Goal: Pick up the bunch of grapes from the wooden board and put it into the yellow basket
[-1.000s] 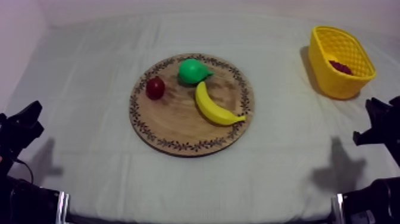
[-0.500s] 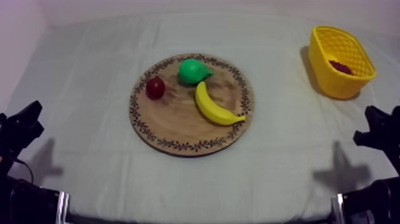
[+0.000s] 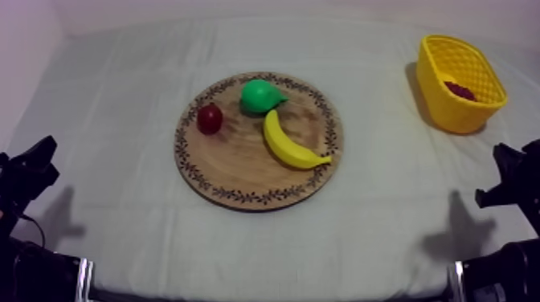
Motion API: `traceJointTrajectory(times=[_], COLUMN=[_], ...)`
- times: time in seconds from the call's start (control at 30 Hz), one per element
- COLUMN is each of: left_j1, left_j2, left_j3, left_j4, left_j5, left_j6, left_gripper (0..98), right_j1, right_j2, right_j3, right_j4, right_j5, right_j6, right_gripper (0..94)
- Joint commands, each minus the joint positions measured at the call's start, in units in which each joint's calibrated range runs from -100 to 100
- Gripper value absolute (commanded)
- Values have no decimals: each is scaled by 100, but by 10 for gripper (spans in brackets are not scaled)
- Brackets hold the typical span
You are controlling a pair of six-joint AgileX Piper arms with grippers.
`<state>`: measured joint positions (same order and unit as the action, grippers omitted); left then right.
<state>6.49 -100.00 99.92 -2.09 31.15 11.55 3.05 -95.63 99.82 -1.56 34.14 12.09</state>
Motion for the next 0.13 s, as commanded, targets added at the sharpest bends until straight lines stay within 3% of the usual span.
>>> traceJointTrajectory(times=[0.0, 0.1], left_j1=[-1, -1], left_j2=[0, 0], left_j3=[-4, -4], left_j4=[-4, -4], left_j5=[-3, -3], left_j6=[0, 0], left_gripper=[1, 1], right_j1=[1, 1], right_j2=[-4, -4], right_j3=[-4, -4], right_j4=[2, 2], right_j5=[5, 5], right_j6=[2, 4], right_gripper=[6, 6])
